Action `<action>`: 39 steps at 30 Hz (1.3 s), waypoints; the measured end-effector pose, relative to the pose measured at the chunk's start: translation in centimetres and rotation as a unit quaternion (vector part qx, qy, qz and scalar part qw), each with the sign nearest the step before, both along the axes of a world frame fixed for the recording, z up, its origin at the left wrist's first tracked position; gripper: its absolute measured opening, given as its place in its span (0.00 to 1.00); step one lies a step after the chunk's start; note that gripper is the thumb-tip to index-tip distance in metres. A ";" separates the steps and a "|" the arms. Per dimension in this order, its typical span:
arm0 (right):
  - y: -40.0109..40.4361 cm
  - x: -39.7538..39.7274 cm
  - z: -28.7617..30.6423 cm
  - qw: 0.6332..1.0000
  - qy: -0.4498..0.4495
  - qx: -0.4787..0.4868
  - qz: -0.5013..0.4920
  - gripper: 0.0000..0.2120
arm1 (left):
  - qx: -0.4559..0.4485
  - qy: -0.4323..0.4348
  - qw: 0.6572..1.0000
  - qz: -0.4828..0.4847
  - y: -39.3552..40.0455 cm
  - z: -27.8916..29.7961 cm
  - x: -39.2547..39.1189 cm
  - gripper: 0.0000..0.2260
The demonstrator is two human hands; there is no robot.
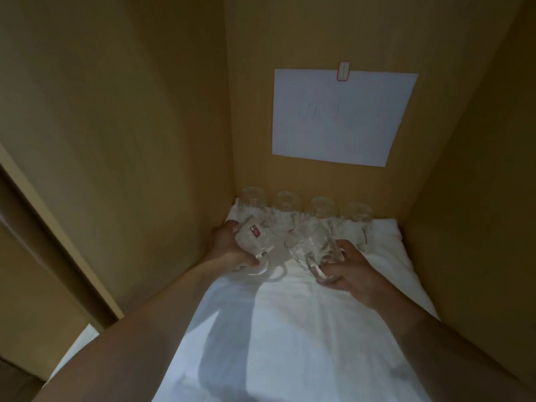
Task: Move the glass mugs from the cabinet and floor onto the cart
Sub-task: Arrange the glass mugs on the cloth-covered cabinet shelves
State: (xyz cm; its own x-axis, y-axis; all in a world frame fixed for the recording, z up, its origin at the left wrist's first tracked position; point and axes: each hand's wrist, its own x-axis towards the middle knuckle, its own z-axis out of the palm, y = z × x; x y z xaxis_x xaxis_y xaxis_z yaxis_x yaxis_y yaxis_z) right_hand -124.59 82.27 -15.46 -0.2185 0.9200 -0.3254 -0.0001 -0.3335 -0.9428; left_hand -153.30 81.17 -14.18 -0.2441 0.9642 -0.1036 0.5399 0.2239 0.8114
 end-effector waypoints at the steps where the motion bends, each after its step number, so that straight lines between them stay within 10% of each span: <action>1: 0.3 -0.1 0.7 1.000 -0.027 0.011 0.000 0.35 | -0.012 0.067 0.997 -0.022 0.4 0.6 -0.2 0.43; 7: 2.9 -1.6 2.4 0.961 -0.231 0.145 0.037 0.44 | -0.067 0.345 0.935 -0.054 2.2 3.8 1.0 0.53; 16: 4.6 -7.0 3.3 0.765 -0.520 0.318 0.208 0.48 | -0.125 0.449 0.878 -0.106 4.3 4.8 2.3 0.25; 21: 5.4 -8.9 2.7 0.757 -0.515 0.341 0.211 0.44 | -0.115 0.422 0.891 -0.120 6.0 3.2 1.4 0.37; 29: 7.1 -10.3 2.0 0.724 -0.533 0.388 0.204 0.42 | -0.104 0.331 0.930 -0.119 8.7 2.7 1.2 0.23; 33: 8.0 -10.7 1.7 0.725 -0.539 0.374 0.210 0.42 | -0.215 0.292 0.908 -0.207 9.2 4.7 0.4 0.43; 39: 8.5 -10.8 1.3 0.758 -0.514 0.354 0.189 0.42 | -0.137 0.309 0.929 -0.151 9.3 3.4 0.0 0.40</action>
